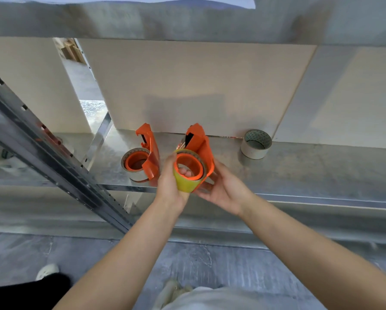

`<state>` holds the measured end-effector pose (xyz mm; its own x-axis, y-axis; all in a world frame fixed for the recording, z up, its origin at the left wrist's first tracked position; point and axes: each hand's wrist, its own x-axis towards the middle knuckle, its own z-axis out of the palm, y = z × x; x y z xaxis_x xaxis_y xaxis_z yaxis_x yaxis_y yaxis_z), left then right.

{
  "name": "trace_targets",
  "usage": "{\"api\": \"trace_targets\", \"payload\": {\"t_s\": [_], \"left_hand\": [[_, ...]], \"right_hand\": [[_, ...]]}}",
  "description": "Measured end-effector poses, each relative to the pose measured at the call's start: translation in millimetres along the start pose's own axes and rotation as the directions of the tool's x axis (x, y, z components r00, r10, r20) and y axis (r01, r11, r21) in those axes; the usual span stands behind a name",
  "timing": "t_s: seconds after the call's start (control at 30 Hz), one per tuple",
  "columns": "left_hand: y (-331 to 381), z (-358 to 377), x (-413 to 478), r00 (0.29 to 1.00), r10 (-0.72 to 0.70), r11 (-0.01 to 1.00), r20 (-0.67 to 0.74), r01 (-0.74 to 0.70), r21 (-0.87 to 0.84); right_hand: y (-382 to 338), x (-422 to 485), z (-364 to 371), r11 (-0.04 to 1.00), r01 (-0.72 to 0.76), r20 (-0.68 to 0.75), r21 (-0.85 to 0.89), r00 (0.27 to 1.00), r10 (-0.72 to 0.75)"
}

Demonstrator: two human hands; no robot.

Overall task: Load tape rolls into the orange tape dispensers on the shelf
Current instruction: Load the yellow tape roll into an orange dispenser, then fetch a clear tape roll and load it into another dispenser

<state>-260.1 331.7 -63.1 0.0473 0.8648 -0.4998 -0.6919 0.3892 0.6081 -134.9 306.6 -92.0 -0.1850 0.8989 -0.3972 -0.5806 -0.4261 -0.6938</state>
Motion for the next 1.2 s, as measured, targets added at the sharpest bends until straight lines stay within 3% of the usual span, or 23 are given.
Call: {"api": "trace_targets", "payload": {"t_s": [0.03, 0.1, 0.17, 0.23, 0.37, 0.57, 0.73, 0.9, 0.97, 1.07, 1.2], "left_hand": [[-3, -1, 6, 0.999, -0.006, 1.000, 0.033, 0.005, 0.013], [-7, -4, 17, 0.998, -0.003, 0.968, 0.064, -0.013, 0.252], [-10, -9, 31, 0.999, 0.038, 0.795, -0.006, -0.027, 0.606], [-11, -15, 42, 0.992, 0.120, 0.551, 0.028, -0.090, 0.830], [-12, -15, 54, 0.975, 0.168, 0.315, 0.148, -0.195, 0.929], [-18, -15, 71, 0.959, 0.196, 0.213, 0.205, -0.246, 0.946], [-23, -25, 78, 0.937, 0.292, -0.004, 0.193, -0.201, 0.980], [-21, -22, 83, 0.938, 0.311, -0.022, 0.152, -0.153, 0.988], [-18, -14, 78, 0.883, 0.425, 0.026, 0.201, -0.234, 0.972], [-18, 15, 59, 0.734, 0.584, 0.072, 0.348, -0.473, 0.878], [-45, 67, 38, 0.638, 0.434, 0.095, 0.637, -0.735, 0.671]], "right_hand": [[-1, 2, 1, 1.000, 0.027, -0.024, -0.016, 0.999, -0.027], [-7, 5, -1, 0.993, 0.082, -0.056, -0.083, 0.995, -0.087], [-13, 9, -8, 0.979, 0.114, -0.111, -0.171, 0.985, -0.134], [-16, 13, -13, 0.955, 0.122, -0.165, -0.271, 0.971, -0.171], [-12, 19, -10, 0.915, 0.134, -0.253, -0.382, 0.937, -0.243], [-4, 27, -11, 0.851, 0.121, -0.358, -0.511, 0.870, -0.339], [0, 32, -11, 0.822, 0.108, -0.347, -0.558, 0.871, -0.349], [-3, 32, -12, 0.807, 0.047, -0.364, -0.589, 0.876, -0.317], [-11, 29, -19, 0.834, 0.025, -0.422, -0.551, 0.854, -0.304], [-35, 22, -45, 0.837, 0.090, -0.537, -0.540, 0.729, -0.424], [-69, 12, -97, 0.689, 0.046, -0.554, -0.723, 0.558, -0.618]]}}
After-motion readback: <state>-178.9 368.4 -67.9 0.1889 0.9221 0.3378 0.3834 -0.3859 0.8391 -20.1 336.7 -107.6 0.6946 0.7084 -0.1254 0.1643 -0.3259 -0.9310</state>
